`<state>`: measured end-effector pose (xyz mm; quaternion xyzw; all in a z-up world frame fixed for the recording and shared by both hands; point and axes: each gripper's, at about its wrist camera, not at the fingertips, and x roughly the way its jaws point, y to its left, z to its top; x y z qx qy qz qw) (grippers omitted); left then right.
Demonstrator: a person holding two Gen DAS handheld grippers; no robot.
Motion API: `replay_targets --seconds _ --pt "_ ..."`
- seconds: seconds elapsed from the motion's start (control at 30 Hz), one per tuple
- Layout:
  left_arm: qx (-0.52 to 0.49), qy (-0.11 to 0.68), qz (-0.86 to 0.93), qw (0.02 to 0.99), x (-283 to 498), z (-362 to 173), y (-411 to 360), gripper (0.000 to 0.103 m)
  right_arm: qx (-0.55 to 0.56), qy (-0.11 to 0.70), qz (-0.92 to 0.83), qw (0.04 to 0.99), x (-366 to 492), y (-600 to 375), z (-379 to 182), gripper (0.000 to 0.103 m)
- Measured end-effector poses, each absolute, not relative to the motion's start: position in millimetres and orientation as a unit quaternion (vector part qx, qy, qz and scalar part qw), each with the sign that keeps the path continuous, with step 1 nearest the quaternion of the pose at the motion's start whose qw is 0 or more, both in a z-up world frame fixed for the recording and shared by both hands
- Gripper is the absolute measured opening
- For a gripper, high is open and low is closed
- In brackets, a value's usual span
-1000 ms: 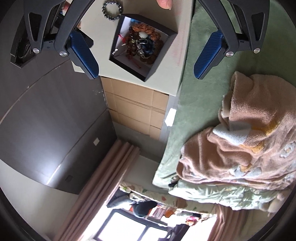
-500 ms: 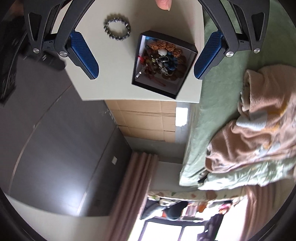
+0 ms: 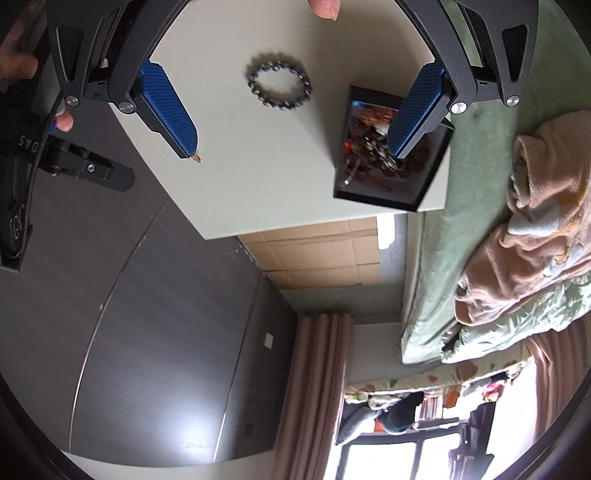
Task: Organize jewelry
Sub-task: 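Reach the left tool to the grey bead bracelet and close on it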
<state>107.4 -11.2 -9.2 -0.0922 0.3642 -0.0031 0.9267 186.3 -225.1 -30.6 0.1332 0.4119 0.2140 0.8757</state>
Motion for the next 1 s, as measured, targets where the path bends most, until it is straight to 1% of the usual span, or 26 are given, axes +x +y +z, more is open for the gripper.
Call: replay_targets --seconds 0.2,0.3,0.37,0.43,0.47,0.53,0.57,0.6,0.63,0.7,0.77,0.8,1.0 --pt "-0.107 0.385 -0.009 0.917 109 -21 -17 0.103 0.121 0.411 0.212 0.878 184 -240 -32 0.103" --pt "-0.106 0.398 -0.012 0.911 111 -29 -23 0.103 0.116 0.422 0.210 0.874 185 -245 -33 0.103" --pt "-0.105 0.407 -0.018 0.907 113 -34 -27 0.101 0.114 0.437 0.215 0.866 187 -248 -35 0.103" --pt "-0.103 0.414 -0.024 0.904 115 -39 -31 0.092 0.109 0.442 0.208 0.866 188 -250 -37 0.103" --pt "-0.100 0.419 -0.028 0.902 116 -43 -34 0.090 0.107 0.444 0.202 0.866 189 -253 -38 0.103" --pt "-0.093 0.430 -0.037 0.897 120 -51 -42 0.080 0.111 0.450 0.196 0.864 190 -259 -41 0.103" --pt "-0.091 0.439 -0.040 0.893 122 -56 -45 0.077 0.115 0.453 0.191 0.863 191 -263 -42 0.103" --pt "-0.091 0.447 -0.041 0.889 125 -62 -48 0.071 0.118 0.455 0.187 0.863 193 -266 -44 0.103" --pt "-0.092 0.453 -0.040 0.886 127 -67 -50 0.069 0.120 0.456 0.184 0.863 194 -269 -45 0.103" --pt "-0.091 0.461 -0.036 0.882 129 -75 -54 0.068 0.117 0.460 0.177 0.862 196 -273 -47 0.103" --pt "-0.080 0.474 -0.031 0.876 133 -86 -62 0.065 0.110 0.466 0.173 0.861 198 -275 -50 0.103" --pt "-0.077 0.480 -0.030 0.874 135 -90 -64 0.061 0.106 0.469 0.171 0.860 200 -275 -52 0.103" --pt "-0.035 0.508 -0.025 0.860 145 -114 -80 0.058 0.094 0.480 0.164 0.857 207 -278 -58 0.102"
